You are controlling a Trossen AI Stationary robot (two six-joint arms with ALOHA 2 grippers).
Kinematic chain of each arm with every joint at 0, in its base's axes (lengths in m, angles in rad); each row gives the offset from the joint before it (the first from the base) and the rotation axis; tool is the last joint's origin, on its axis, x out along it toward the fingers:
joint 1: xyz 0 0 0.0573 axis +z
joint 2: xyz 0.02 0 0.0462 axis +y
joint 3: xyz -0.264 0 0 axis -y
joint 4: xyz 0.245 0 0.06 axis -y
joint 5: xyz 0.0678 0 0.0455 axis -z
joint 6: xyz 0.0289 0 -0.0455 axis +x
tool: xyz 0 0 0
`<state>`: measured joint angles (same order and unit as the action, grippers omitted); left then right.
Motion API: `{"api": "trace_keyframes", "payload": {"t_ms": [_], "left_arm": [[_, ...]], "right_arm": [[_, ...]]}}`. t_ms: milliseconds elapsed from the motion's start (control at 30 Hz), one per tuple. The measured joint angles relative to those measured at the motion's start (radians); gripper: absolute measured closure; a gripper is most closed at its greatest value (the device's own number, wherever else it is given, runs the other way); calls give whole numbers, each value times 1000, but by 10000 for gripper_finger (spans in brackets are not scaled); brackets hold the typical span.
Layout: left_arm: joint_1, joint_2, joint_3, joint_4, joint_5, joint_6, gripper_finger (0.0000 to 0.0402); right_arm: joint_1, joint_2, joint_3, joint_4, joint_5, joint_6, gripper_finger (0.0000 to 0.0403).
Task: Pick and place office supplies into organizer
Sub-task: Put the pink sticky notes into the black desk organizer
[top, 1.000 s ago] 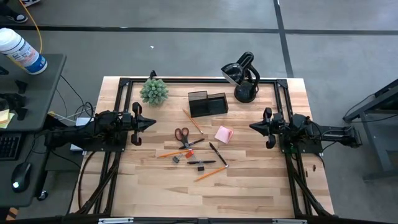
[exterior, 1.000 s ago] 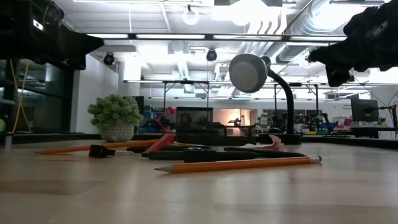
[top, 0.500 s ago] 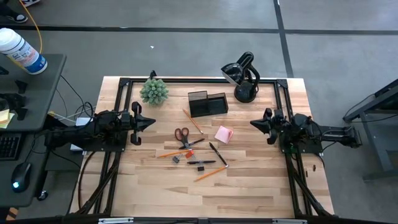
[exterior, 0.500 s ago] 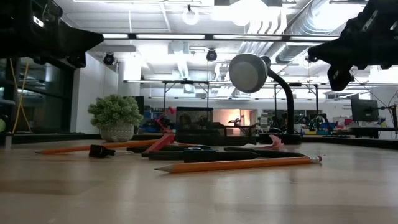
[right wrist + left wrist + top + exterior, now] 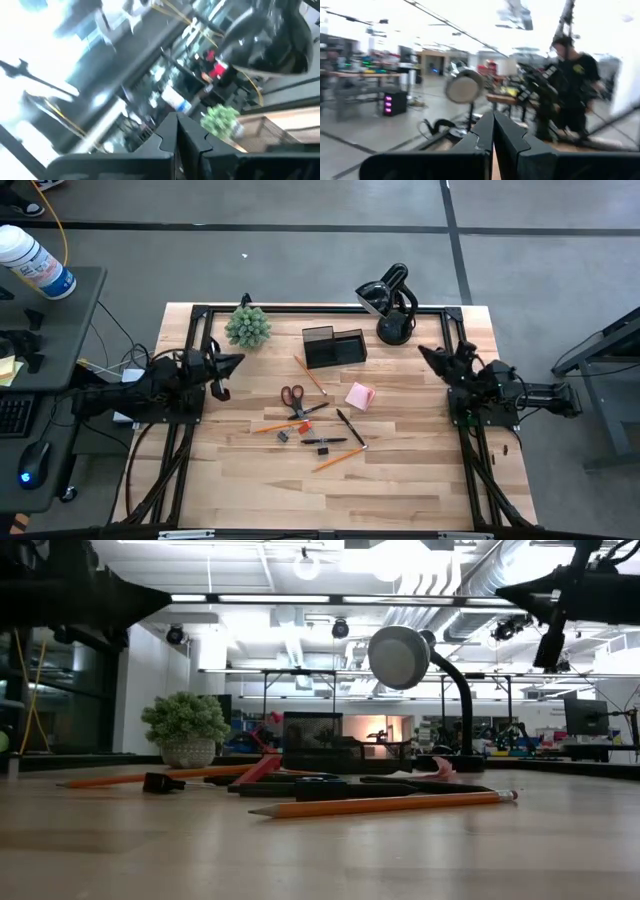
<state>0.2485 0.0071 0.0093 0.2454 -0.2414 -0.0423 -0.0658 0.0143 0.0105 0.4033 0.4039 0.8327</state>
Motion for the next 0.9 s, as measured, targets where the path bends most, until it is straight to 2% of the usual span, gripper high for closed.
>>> {"api": "trace_keyframes", "payload": {"t_ms": [100, 233, 367, 500, 633, 700, 767, 900], "left_arm": [[0, 0, 0, 39, -27, -14, 401], [0, 0, 0, 61, 38, -24, 401], [0, 0, 14, 71, 58, -40, 401], [0, 27, 68, 33, 41, 71, 401], [0, 102, 162, -87, 9, 188, 401], [0, 159, 220, -169, -21, 192, 401], [0, 224, 282, -223, -45, 190, 401], [0, 354, 413, -253, -69, 105, 401]], "right_arm": [[0, 0, 0, 59, 6, -9, 402], [1, 41, 15, 94, 25, -30, 398], [1, 161, 83, 93, 51, -98, 401], [1, 328, 186, 91, 50, -168, 401], [1, 495, 294, 66, 13, -186, 396], [0, 566, 352, 30, -5, -230, 392], [1, 629, 410, -14, -35, -340, 388], [1, 739, 534, -66, -43, -497, 379]]}}
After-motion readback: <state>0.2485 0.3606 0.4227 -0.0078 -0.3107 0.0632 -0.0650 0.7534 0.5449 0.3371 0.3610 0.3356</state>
